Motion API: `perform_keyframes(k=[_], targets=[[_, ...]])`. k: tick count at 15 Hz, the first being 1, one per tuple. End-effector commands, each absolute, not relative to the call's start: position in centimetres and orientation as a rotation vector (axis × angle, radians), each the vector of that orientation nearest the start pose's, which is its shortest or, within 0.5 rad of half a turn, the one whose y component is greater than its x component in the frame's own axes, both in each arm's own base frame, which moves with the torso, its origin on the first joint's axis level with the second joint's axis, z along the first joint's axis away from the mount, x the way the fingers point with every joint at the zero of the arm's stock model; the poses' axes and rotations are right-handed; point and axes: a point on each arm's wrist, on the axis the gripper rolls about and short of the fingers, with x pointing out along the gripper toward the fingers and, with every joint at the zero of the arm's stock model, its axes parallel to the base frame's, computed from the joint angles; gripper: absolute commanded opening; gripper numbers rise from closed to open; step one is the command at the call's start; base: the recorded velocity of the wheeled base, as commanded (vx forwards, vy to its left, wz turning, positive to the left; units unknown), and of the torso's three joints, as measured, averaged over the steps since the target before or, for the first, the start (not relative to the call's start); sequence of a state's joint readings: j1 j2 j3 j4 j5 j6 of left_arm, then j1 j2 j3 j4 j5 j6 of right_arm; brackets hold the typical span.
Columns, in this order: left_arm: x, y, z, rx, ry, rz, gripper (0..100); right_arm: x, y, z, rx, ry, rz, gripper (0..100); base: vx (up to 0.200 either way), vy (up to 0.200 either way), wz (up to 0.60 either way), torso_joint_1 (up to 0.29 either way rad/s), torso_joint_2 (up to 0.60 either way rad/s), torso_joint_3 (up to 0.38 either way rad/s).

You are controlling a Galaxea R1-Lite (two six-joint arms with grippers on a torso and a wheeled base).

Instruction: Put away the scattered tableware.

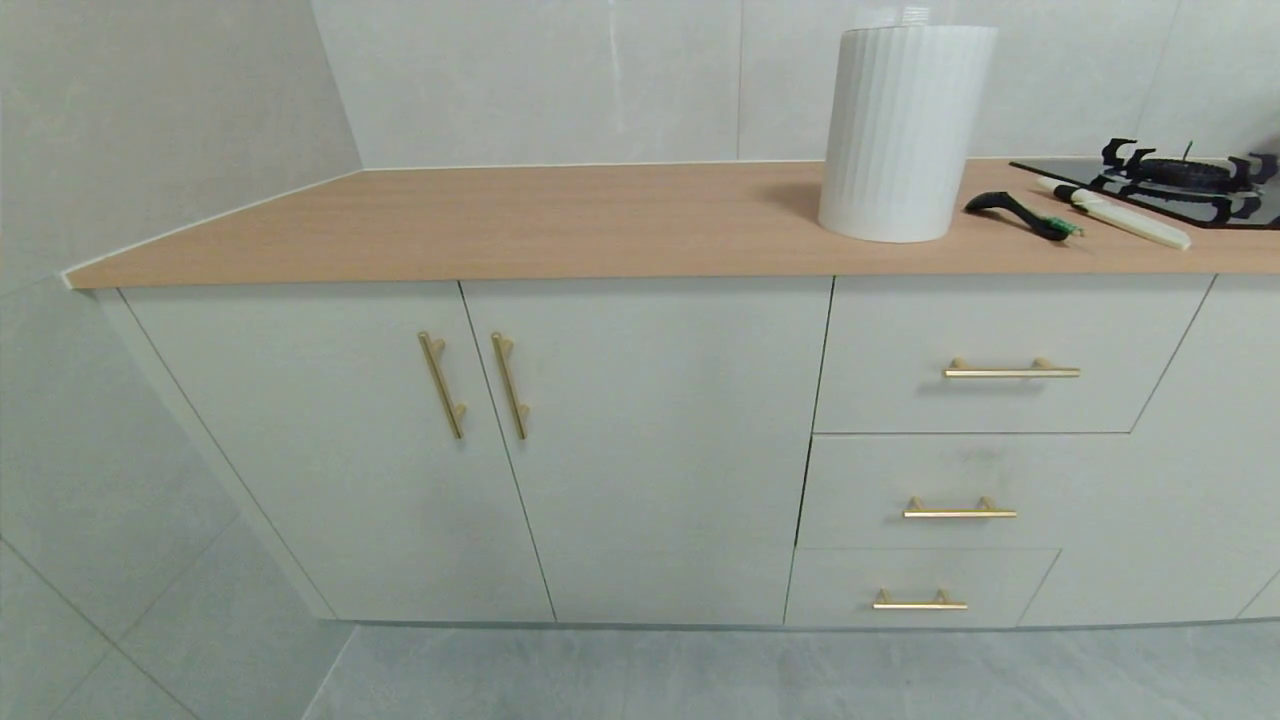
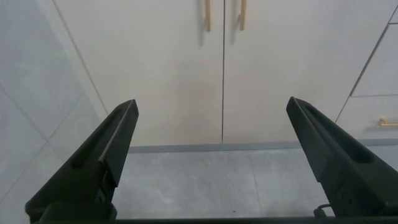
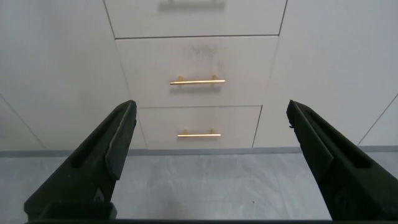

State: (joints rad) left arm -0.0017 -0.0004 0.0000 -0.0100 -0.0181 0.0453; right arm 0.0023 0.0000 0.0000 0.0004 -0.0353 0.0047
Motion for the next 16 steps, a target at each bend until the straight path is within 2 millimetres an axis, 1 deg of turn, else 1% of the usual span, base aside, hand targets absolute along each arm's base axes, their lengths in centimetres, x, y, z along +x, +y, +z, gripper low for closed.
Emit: perform_keyframes(k=[1,5,9,10,11,12,13,14,15,16], targets=[[-2.3,0.0,7.7,0.045,-0.011,-0.02,100,-2.3,-0.1,7.5,0.005,0.001,-0.032,100,0.0,0.0,0.0,0.0,0.0,0.0],[-2.3,0.0,7.7,0.029,-0.011,-0.015,100,-2.3,-0.1,7.5,0.002,0.002,-0.031,100,0.0,0.0,0.0,0.0,0.0,0.0],[-2.3,0.0,7.7,0.028,-0.011,-0.015,100,-2.2,-0.1,7.6,-0.038,0.005,-0.029,100,0.0,0.0,0.0,0.0,0.0,0.0],[-2.3,0.0,7.7,0.028,-0.011,-0.015,100,-2.2,-0.1,8.1,-0.048,0.004,-0.024,100,0.0,0.0,0.0,0.0,0.0,0.0],[-2.3,0.0,7.7,0.028,-0.011,-0.015,100,-2.4,0.0,12.5,-0.027,-0.043,0.013,100,0.0,0.0,0.0,0.0,0.0,0.0],[-2.3,0.0,7.7,0.028,-0.011,-0.015,100,-2.0,0.0,14.1,-0.004,-0.022,0.023,100,0.0,0.0,0.0,0.0,0.0,0.0],[-2.3,0.0,7.7,0.028,-0.011,-0.015,100,0.7,0.0,15.7,-0.014,0.121,0.038,100,0.0,0.0,0.0,0.0,0.0,0.0],[-2.3,0.0,7.7,0.028,-0.011,-0.015,100,2.7,0.1,16.3,-0.034,0.228,0.064,100,0.0,0.0,0.0,0.0,0.0,0.0],[-2.3,0.0,7.7,0.029,-0.011,-0.015,100,4.2,0.2,16.5,-0.039,0.298,0.079,100,0.0,0.0,0.0,0.0,0.0,0.0],[-2.3,0.0,7.7,0.028,-0.011,-0.015,100,7.7,0.3,16.5,-0.038,0.451,0.092,100,0.0,0.0,0.0,0.0,0.0,0.0]])
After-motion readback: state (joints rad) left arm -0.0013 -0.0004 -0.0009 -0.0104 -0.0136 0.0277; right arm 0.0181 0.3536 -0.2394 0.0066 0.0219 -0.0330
